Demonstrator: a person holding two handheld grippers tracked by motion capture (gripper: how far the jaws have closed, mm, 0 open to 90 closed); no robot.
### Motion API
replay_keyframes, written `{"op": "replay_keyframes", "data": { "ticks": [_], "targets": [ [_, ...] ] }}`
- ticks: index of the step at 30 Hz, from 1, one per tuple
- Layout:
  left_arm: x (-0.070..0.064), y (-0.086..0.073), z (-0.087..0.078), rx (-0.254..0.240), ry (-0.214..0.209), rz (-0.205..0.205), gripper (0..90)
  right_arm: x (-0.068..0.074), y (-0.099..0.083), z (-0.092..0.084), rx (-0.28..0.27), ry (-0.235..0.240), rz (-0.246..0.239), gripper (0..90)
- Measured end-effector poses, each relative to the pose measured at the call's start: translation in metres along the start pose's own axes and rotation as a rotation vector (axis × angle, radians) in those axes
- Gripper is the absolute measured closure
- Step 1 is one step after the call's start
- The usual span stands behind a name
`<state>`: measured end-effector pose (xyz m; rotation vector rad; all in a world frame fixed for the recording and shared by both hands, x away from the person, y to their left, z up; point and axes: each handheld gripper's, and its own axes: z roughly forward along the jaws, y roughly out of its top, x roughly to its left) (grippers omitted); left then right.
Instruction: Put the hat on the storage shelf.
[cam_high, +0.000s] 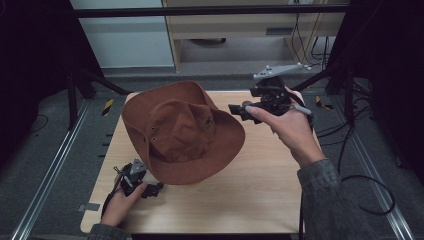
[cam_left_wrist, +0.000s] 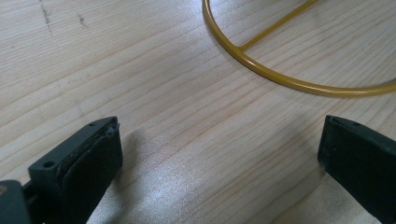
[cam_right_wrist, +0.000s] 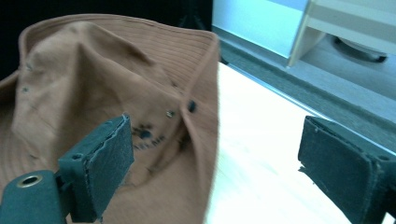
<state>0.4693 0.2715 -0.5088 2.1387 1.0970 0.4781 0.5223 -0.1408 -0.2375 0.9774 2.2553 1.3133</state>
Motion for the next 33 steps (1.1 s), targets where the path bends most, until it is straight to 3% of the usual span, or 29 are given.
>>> {"op": "replay_keyframes", "data": {
  "ticks": [10,18,19,21,25,27,29,33],
  "targets": [
    [0.0,0.0,0.0,0.002,0.002,0.003,0.0,-0.028,-0.047,-0.016,-0.003,-0.088,0.063,7.9],
    [0.0,0.0,0.0,0.002,0.002,0.004,0.0,-0.046,-0.098,-0.014,0.039,-0.138,0.101,9.2],
    [0.0,0.0,0.0,0.002,0.002,0.003,0.0,-0.05,-0.114,-0.011,0.05,-0.144,0.116,9.9],
    [0.0,0.0,0.0,0.002,0.002,0.003,0.0,-0.052,-0.12,-0.01,0.054,-0.145,0.12,10.3],
    [0.0,0.0,0.0,0.002,0.002,0.003,0.0,-0.059,-0.154,-0.003,0.08,-0.138,0.167,10.5],
    [0.0,0.0,0.0,0.001,0.002,0.003,0.0,-0.059,-0.158,-0.002,0.085,-0.136,0.175,10.4],
    [0.0,0.0,0.0,0.002,0.002,0.003,0.0,-0.059,-0.177,0.003,0.109,-0.133,0.187,10.5],
    [0.0,0.0,0.0,0.001,0.002,0.003,0.0,-0.058,-0.19,0.009,0.143,-0.136,0.189,10.5]
  ]
}}
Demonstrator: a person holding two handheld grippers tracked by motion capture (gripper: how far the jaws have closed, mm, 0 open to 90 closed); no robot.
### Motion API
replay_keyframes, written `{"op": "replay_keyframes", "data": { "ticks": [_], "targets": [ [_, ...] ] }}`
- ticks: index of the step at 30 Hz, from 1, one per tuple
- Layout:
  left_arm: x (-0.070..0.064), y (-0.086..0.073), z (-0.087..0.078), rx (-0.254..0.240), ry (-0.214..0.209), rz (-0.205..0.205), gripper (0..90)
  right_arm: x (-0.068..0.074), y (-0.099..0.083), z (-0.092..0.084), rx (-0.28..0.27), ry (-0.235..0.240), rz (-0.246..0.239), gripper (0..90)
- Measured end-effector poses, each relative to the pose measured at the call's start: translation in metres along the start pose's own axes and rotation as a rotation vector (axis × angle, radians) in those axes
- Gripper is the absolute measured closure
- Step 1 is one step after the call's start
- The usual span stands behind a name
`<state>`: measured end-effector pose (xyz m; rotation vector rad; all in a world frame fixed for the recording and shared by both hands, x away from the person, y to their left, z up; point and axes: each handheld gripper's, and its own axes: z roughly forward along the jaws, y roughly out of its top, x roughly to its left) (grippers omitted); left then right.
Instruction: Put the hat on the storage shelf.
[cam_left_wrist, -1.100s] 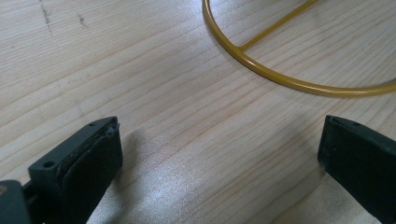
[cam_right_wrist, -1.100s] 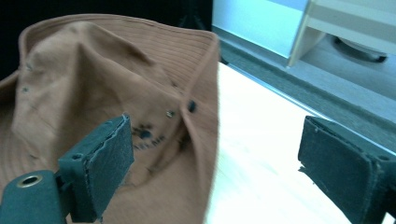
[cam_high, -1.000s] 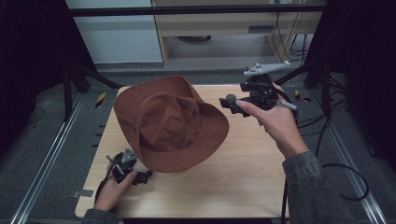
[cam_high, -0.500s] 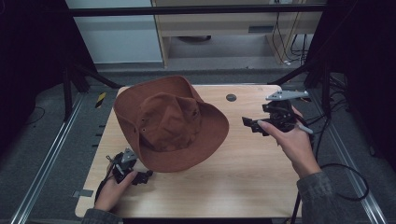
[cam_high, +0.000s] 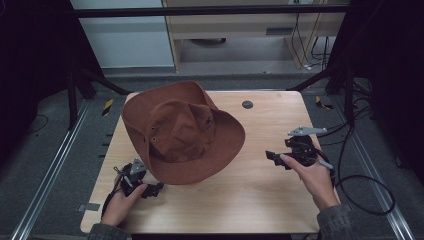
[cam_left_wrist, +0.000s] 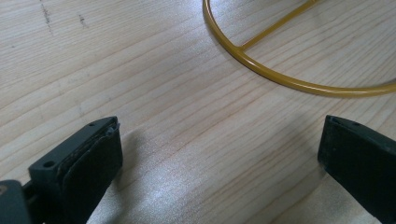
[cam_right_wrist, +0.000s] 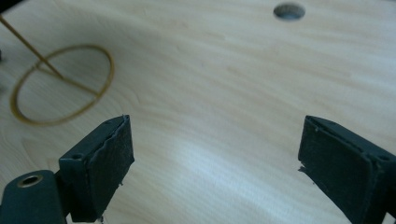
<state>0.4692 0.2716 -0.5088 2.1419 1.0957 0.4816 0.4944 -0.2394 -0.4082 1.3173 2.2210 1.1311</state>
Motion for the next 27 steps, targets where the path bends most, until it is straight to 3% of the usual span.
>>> {"op": "replay_keyframes", "data": {
  "ticks": [13,22,27],
  "targets": [
    [0.0,0.0,0.0,0.0,0.001,-0.001,0.0,0.002,-0.047,0.039,0.055,-0.005,0.034,10.9],
    [0.0,0.0,0.0,0.0,0.002,-0.002,0.0,0.001,-0.069,0.056,0.081,-0.041,0.064,10.4],
    [0.0,0.0,0.0,0.0,0.002,-0.002,0.0,0.003,-0.075,0.061,0.075,-0.067,0.051,9.6]
  ]
}}
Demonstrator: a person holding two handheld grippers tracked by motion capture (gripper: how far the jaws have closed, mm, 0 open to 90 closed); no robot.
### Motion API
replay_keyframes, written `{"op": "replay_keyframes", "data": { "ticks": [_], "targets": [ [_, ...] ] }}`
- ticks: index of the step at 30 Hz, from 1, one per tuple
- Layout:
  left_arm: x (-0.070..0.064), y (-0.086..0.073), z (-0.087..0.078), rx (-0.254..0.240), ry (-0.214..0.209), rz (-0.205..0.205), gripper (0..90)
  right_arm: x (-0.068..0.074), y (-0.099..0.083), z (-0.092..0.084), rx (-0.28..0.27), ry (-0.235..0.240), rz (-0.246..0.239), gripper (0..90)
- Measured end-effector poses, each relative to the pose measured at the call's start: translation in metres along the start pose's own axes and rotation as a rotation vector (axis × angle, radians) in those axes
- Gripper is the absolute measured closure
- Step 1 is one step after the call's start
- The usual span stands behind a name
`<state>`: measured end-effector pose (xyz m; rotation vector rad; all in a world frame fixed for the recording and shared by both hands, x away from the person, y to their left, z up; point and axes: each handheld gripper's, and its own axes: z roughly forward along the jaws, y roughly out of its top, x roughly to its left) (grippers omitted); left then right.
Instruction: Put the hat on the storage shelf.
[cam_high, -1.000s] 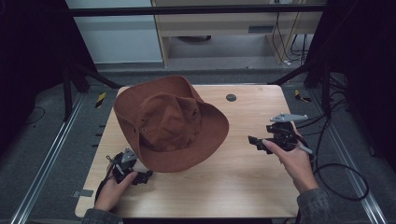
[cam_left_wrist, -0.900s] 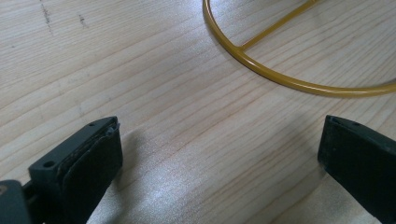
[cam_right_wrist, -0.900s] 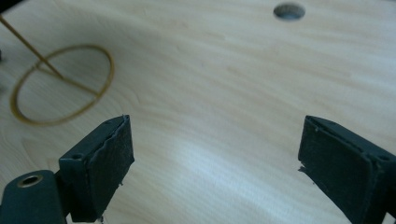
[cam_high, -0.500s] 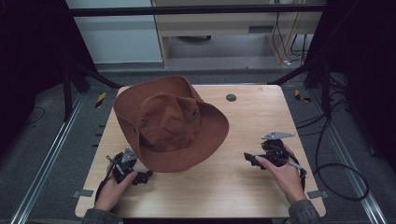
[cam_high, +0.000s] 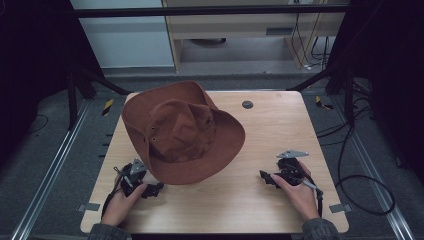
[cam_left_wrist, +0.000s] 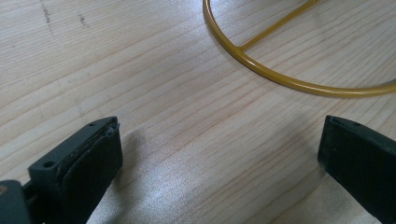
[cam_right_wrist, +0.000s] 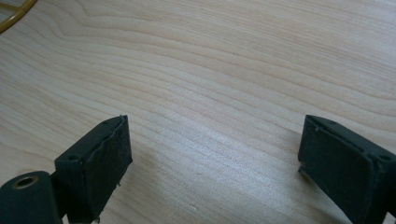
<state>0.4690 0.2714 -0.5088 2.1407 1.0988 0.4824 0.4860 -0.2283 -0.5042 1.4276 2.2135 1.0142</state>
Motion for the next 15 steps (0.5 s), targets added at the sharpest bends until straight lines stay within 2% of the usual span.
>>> {"op": "replay_keyframes", "data": {
  "ticks": [2,4,7,15],
  "targets": [
    [0.0,0.0,0.0,0.0,0.0,0.0,0.0,0.0006,-0.0006,0.0006,-0.007,-0.002,0.0,8.9],
    [0.0,0.0,0.0,0.0,0.0,-0.001,0.0,0.0024,-0.0026,0.0025,-0.026,-0.029,-0.014,8.4],
    [0.0,0.0001,0.0001,0.0,-0.001,0.0,0.0,0.0082,-0.0059,0.0062,-0.031,-0.086,-0.078,6.4],
    [-0.0003,0.0006,0.0007,0.0,-0.003,-0.001,0.0,0.0093,-0.0055,0.007,-0.028,-0.089,-0.076,5.4]
  ]
}}
